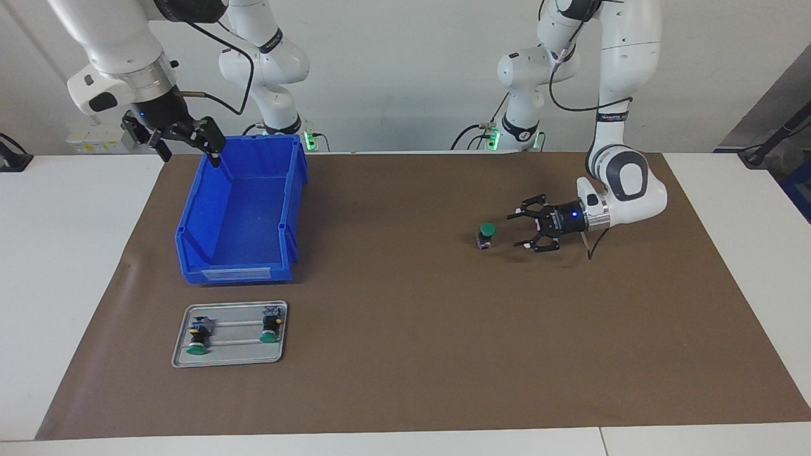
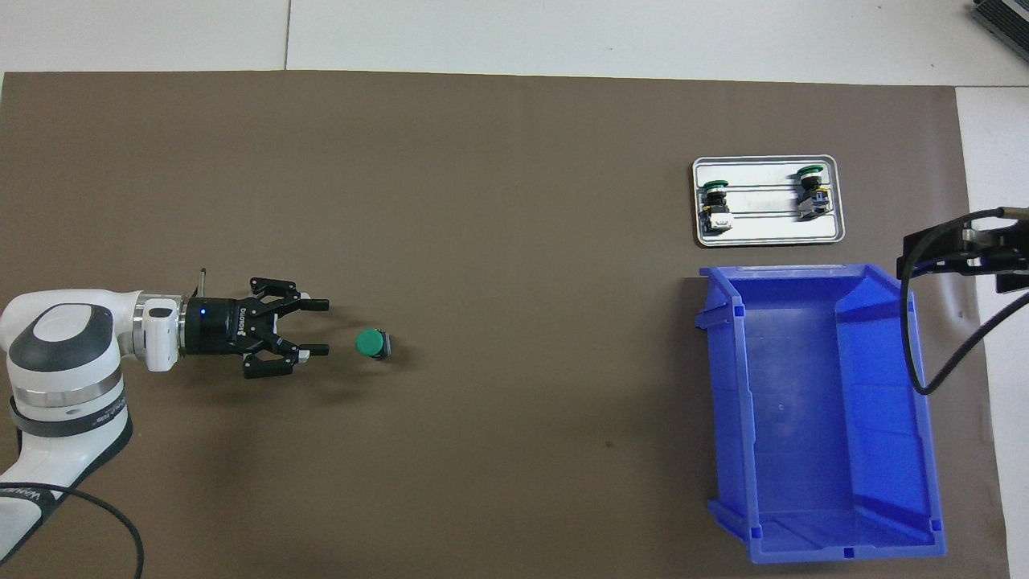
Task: Place and press button with both arms
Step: 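Open the left gripper and draw it back from the button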
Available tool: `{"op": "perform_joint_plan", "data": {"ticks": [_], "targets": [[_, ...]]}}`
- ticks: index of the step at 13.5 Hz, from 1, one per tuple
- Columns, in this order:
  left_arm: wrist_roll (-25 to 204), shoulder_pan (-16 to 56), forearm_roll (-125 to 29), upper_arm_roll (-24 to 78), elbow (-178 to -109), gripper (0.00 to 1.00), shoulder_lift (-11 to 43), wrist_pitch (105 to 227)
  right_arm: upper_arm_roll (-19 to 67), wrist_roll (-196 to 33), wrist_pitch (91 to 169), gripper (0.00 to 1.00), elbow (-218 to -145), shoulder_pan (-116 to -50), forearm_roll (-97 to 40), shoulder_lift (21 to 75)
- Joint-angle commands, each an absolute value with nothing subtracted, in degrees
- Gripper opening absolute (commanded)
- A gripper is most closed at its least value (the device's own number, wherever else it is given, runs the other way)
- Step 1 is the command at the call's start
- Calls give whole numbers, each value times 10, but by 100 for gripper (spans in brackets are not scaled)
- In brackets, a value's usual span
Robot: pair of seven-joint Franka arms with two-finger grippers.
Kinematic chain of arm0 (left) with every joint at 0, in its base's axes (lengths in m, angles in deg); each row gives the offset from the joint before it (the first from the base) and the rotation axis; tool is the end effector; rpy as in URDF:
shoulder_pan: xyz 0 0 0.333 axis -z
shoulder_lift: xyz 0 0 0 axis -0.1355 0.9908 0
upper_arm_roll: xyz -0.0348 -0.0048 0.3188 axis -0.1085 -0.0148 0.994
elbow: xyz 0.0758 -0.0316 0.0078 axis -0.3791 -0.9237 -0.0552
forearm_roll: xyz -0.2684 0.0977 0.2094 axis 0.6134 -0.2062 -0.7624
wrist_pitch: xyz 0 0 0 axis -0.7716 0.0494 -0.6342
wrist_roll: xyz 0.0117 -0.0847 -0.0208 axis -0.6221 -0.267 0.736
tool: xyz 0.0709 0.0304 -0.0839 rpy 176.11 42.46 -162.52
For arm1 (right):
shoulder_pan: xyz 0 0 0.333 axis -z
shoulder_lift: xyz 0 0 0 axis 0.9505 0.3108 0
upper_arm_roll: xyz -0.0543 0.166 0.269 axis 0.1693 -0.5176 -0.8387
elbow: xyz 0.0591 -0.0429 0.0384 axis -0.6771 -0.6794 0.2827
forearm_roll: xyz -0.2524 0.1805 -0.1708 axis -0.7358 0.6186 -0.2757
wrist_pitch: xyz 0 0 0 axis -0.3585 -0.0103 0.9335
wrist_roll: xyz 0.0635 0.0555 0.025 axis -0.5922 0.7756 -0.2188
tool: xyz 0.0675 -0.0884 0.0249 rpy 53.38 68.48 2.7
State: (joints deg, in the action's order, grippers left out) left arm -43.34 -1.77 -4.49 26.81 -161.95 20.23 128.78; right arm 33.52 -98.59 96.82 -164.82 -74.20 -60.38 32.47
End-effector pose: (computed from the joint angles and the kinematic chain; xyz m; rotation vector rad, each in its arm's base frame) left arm 0.4867 -0.0361 0.3039 1.6529 -1.1444 0.7271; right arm 0.5016 -0.0023 0.6395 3.1054 -0.2516 -0.0636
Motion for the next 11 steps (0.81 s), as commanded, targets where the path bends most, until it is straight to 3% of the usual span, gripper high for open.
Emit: {"op": "perform_joint_plan", "data": {"ticks": [1, 11], "targets": [[-375, -24, -95, 268, -1592, 73, 194, 1281, 336, -969, 963, 100, -1653, -738, -591, 319], [-5, 19, -295, 264, -1490, 72, 103, 1290, 336, -969, 963, 100, -1653, -738, -591, 319]]}}
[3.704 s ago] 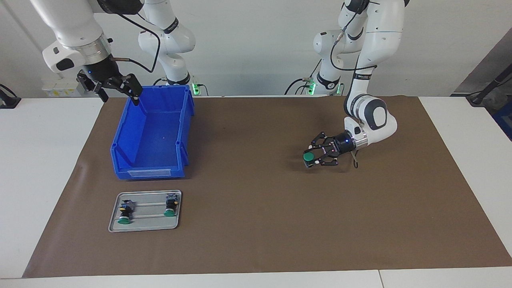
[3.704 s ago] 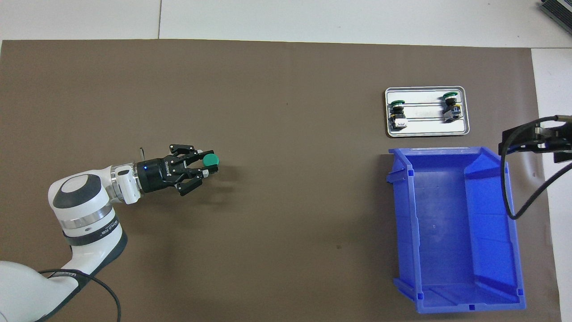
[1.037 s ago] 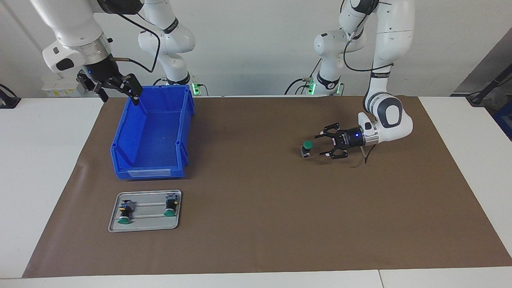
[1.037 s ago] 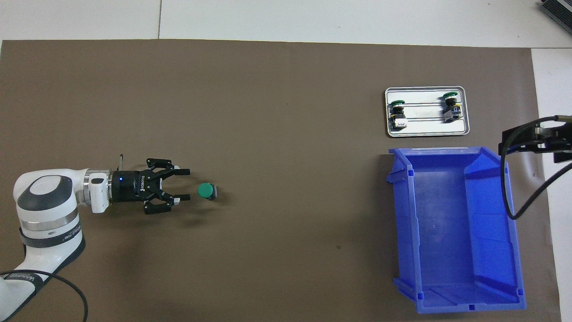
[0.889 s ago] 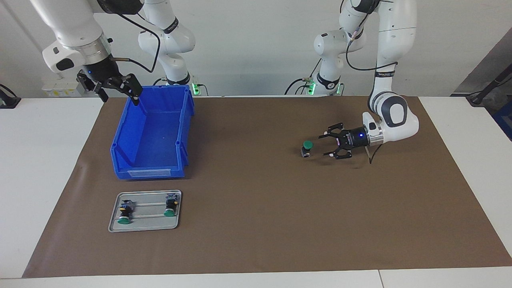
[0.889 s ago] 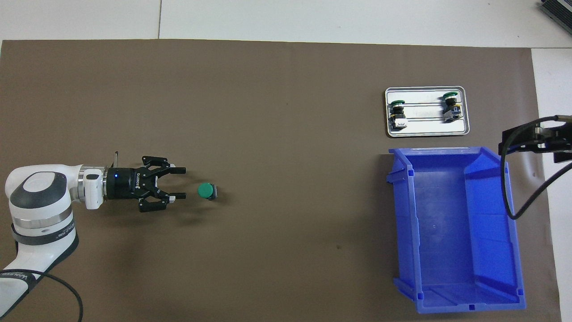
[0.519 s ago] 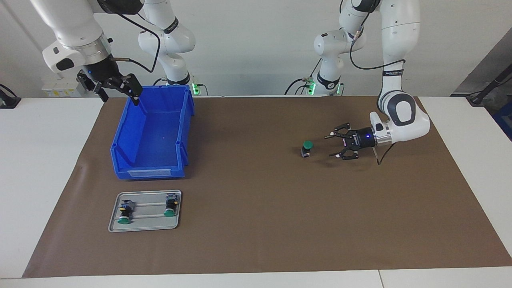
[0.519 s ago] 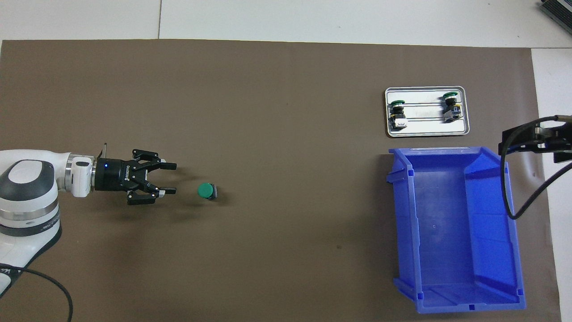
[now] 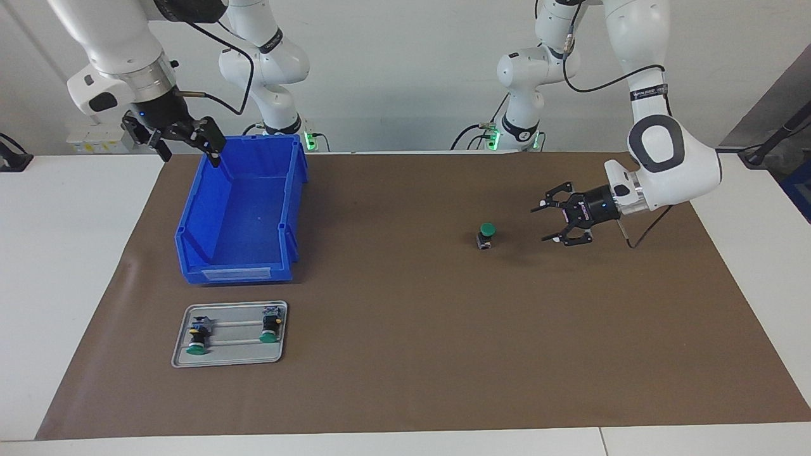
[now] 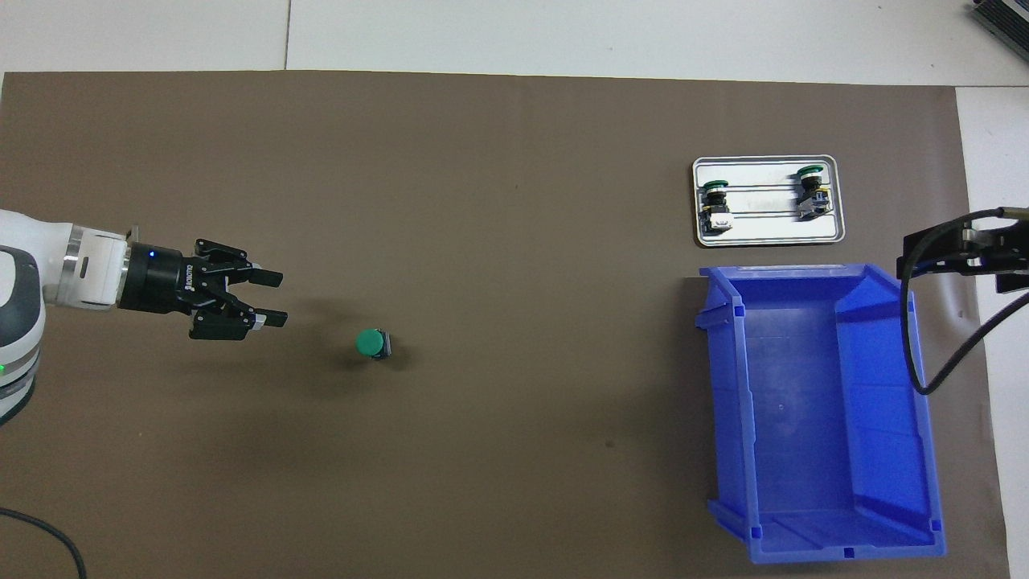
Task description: Place and press button with both arms
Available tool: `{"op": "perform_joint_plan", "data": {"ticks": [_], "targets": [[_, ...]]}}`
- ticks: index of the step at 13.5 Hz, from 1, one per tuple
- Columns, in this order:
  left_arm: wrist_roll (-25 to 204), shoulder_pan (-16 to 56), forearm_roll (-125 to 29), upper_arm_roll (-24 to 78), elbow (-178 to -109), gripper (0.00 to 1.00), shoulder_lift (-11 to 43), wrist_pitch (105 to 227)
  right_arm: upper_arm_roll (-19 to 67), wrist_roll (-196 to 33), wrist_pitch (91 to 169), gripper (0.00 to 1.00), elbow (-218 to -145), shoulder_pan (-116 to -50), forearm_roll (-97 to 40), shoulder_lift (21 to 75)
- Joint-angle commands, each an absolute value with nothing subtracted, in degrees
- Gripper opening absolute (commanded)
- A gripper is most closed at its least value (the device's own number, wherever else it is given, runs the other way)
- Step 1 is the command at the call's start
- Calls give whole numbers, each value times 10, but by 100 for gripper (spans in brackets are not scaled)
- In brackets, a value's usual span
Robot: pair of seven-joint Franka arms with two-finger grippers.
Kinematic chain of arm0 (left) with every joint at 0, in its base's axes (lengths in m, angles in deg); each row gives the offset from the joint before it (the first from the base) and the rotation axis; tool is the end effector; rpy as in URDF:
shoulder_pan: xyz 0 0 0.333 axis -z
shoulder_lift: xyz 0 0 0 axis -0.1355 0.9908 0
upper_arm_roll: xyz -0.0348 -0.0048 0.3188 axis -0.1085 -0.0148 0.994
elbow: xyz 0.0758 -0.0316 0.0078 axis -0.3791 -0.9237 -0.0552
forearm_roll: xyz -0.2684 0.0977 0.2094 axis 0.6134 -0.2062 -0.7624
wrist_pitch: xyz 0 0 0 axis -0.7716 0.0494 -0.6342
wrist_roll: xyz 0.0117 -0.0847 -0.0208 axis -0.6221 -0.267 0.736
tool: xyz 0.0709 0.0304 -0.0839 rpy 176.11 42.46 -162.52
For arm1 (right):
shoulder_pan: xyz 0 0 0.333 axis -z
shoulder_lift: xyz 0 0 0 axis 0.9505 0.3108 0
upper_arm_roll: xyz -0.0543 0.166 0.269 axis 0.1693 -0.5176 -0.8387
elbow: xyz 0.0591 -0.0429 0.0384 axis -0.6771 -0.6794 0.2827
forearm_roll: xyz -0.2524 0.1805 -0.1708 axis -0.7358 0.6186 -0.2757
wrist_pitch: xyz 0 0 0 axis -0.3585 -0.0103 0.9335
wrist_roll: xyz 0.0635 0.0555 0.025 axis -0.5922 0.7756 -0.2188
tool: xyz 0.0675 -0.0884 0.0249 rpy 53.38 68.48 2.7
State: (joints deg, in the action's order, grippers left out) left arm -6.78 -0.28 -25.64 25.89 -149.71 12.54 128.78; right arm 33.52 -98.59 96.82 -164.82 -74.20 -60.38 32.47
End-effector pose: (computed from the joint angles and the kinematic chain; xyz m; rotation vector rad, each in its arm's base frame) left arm 0.5180 -0.0357 0.4255 2.0215 -1.1265 0.3555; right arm 0.5016 -0.0023 0.6395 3.1054 -0.2516 -0.0636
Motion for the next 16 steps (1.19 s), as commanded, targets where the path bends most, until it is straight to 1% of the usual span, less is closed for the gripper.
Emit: {"op": "perform_joint_plan", "data": {"ticks": [1, 6, 9, 11, 13, 14, 15, 16], "targets": [[40, 26, -321, 262, -1475, 72, 96, 1290, 336, -969, 963, 100, -1653, -738, -591, 319], [238, 83, -425, 261, -1425, 74, 79, 1289, 336, -969, 963, 100, -1654, -739, -591, 319], [393, 140, -522, 260, -1400, 76, 61, 1292, 336, -969, 963, 100, -1653, -738, -591, 319], [477, 167, -562, 260, -1395, 76, 56, 1291, 336, -969, 963, 100, -1653, -738, -591, 319], [617, 175, -574, 259, -1395, 76, 51, 1295, 336, -969, 963, 100, -1653, -738, -591, 319], [640, 188, -589, 256, -1396, 76, 51, 1297, 336, -969, 963, 100, -1653, -738, -591, 319], [662, 203, -610, 256, -1398, 75, 51, 1298, 336, -969, 963, 100, -1653, -738, -591, 319], [700, 217, -631, 255, -1399, 61, 50, 1298, 336, -969, 963, 100, -1653, -738, -591, 319]]}}
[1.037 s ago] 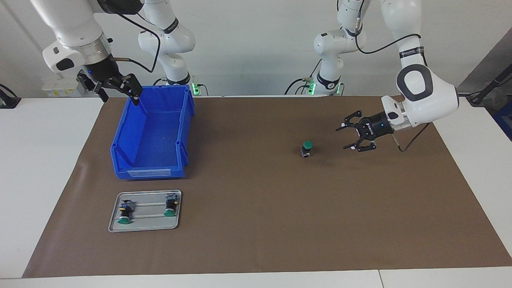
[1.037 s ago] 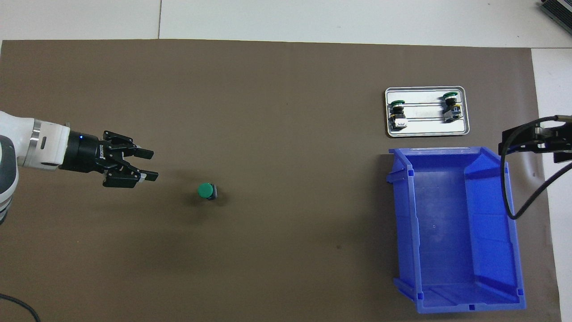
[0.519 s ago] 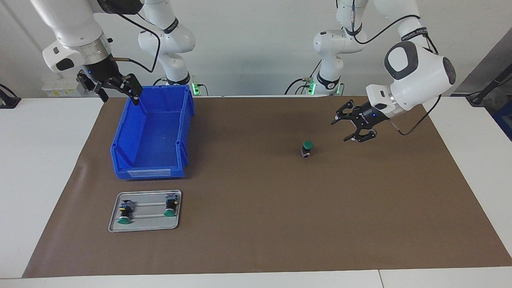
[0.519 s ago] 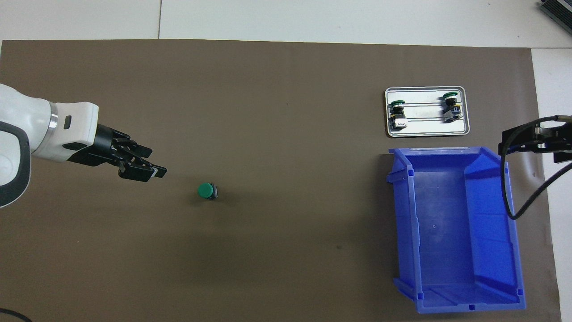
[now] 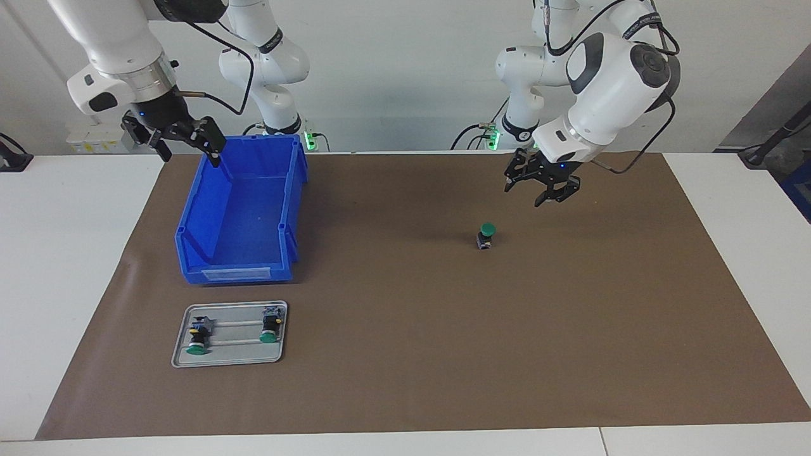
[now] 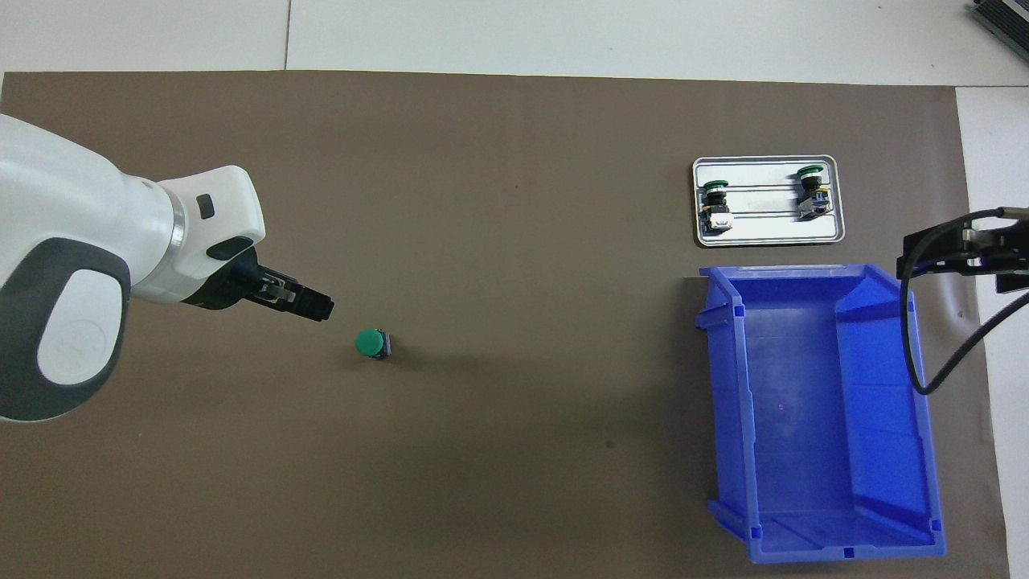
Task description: Place and press button with both arms
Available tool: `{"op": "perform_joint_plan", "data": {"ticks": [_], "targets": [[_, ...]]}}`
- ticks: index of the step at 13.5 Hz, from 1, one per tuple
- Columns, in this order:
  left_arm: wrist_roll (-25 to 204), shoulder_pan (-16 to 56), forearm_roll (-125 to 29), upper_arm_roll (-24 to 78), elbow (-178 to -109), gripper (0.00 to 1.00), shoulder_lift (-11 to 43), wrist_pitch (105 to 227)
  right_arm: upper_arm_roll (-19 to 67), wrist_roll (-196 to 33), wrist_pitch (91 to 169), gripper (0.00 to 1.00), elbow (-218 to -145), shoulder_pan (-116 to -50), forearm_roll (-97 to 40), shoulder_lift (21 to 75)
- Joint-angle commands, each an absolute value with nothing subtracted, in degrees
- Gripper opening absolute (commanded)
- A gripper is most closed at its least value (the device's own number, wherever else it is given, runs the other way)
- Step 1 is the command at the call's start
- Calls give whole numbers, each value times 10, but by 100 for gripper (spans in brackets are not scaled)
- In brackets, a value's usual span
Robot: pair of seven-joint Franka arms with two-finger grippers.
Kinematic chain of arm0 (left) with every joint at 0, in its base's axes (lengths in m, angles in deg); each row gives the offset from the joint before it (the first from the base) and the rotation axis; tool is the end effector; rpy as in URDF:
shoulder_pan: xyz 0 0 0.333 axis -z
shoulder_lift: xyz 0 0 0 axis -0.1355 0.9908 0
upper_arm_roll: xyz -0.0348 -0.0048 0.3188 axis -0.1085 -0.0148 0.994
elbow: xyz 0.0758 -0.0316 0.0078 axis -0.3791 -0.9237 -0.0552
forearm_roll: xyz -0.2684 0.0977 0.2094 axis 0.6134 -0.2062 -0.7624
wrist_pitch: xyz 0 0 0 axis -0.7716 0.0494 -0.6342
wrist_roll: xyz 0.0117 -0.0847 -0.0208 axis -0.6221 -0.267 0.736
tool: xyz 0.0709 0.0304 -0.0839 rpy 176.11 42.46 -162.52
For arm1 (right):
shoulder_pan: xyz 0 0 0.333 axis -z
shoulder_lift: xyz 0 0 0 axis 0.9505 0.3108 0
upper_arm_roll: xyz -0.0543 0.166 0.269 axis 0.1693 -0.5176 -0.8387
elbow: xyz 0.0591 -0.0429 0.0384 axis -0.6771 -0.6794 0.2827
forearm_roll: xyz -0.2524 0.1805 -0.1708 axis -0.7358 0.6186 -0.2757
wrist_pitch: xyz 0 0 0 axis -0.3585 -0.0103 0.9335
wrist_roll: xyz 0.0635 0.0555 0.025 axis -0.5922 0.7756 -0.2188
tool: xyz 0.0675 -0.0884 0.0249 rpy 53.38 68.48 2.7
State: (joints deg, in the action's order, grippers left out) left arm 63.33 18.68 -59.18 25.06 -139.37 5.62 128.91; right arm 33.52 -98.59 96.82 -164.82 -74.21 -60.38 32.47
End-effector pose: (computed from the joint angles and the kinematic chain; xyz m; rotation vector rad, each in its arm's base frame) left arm 0.4900 -0.1659 0.5371 2.8382 -0.5859 -0.0788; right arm 0.5016 -0.0022 0.6395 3.1055 -0.2514 -0.0636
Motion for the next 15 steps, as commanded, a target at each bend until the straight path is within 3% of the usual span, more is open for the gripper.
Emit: {"op": "perform_joint_plan", "data": {"ticks": [1, 2, 3, 12, 15], "targets": [[740, 237, -646, 256, -1402, 40, 48, 1298, 336, -969, 963, 100, -1653, -738, -591, 319], [786, 254, -663, 255, -1407, 15, 46, 1300, 336, -969, 963, 100, -1653, -738, -591, 319], [813, 266, -678, 255, -1415, 0, 46, 1305, 336, -969, 963, 100, -1653, -738, -591, 319], [859, 296, -732, 254, -1600, 0, 37, 1522, 336, -969, 963, 100, -1653, -738, -591, 319], [862, 296, -731, 255, -1631, 0, 37, 1567, 336, -969, 963, 100, -1653, -738, -591, 319]]}}
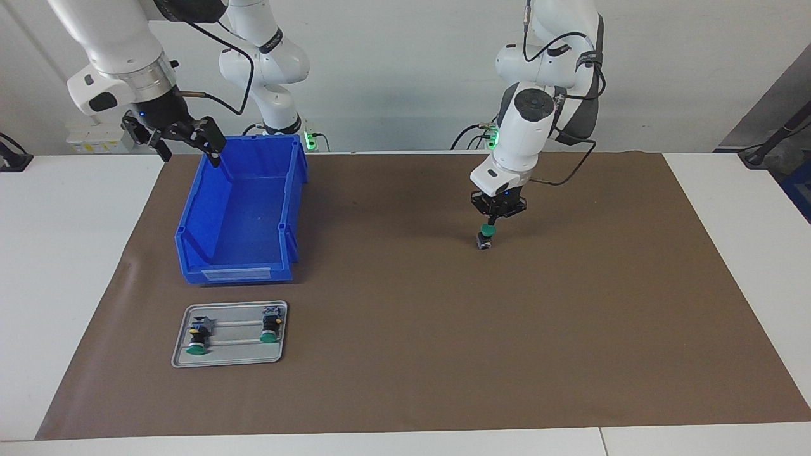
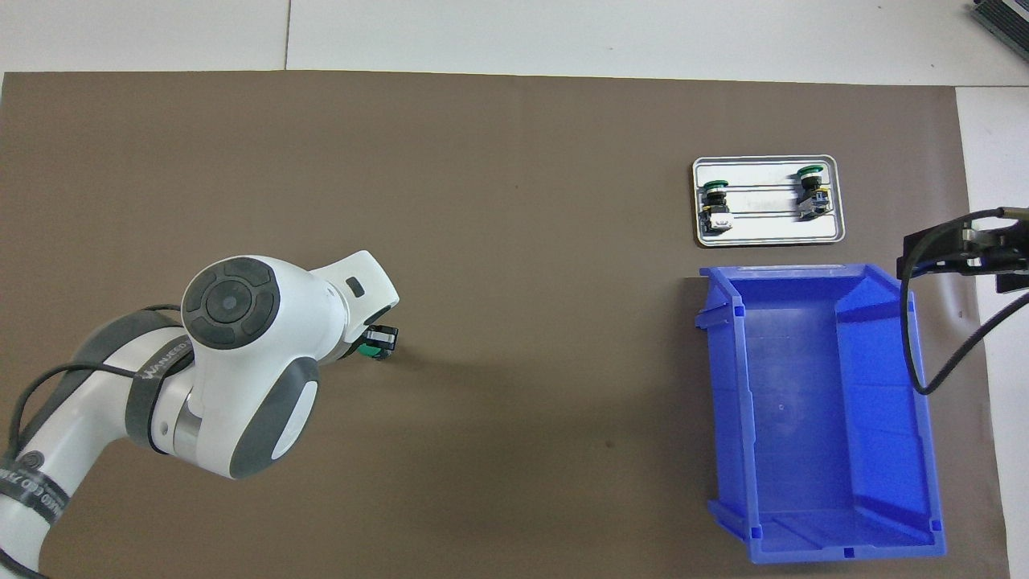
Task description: Place and press button with both arms
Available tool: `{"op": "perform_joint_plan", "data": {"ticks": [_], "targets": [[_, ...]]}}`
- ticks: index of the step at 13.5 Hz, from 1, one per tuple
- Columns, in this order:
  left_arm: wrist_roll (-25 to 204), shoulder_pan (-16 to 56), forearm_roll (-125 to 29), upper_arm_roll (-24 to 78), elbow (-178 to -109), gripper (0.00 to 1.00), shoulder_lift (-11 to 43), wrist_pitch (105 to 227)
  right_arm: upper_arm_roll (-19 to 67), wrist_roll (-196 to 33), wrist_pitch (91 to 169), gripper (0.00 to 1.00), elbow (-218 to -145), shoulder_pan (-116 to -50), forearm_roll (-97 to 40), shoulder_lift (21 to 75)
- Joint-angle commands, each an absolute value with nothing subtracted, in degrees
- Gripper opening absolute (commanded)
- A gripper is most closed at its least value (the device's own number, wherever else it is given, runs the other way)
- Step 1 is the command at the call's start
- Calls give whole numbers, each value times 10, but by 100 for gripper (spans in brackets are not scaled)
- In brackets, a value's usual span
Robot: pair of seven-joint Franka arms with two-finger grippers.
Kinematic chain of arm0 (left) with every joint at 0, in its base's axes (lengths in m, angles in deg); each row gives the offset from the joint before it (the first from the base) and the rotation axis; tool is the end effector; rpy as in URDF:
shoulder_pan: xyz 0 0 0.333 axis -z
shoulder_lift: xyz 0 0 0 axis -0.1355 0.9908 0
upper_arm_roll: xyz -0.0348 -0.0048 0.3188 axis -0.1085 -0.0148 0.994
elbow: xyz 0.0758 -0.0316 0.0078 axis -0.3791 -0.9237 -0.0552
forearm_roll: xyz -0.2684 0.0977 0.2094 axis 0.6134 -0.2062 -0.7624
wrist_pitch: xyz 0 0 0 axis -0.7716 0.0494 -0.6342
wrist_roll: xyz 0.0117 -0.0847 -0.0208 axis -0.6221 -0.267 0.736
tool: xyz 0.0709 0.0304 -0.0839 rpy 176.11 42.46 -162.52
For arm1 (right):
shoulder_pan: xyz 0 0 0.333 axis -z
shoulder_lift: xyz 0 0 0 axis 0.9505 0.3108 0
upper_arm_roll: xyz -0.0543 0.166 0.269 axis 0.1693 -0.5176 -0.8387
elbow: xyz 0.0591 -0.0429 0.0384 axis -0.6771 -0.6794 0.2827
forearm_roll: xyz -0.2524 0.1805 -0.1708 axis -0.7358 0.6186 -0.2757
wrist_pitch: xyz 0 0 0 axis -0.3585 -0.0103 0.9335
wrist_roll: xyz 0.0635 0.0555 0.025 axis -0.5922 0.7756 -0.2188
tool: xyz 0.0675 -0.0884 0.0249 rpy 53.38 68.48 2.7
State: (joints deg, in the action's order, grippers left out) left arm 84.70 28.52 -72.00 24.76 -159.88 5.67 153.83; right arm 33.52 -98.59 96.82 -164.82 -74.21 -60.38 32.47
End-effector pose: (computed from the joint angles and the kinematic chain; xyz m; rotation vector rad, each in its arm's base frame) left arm 0.4493 -0.2226 0.4167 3.0853 -0.3884 0.0388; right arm 0.5016 -0.0022 0.6395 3.1055 -0.2514 -0.0636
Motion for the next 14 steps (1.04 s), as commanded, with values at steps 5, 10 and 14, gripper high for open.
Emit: {"op": "perform_joint_plan", "data": {"ticks": [5, 10, 14], "targets": [[862, 296, -732, 254, -1657, 0, 48, 1613, 336, -969, 963, 100, -1653, -738, -591, 319], [862, 296, -732, 254, -1677, 0, 53, 1636, 336, -969, 963, 100, -1653, -738, -591, 319], [862, 300, -732, 254, -1678, 0, 63, 1644, 336, -969, 963, 100, -1653, -738, -591, 319]]}}
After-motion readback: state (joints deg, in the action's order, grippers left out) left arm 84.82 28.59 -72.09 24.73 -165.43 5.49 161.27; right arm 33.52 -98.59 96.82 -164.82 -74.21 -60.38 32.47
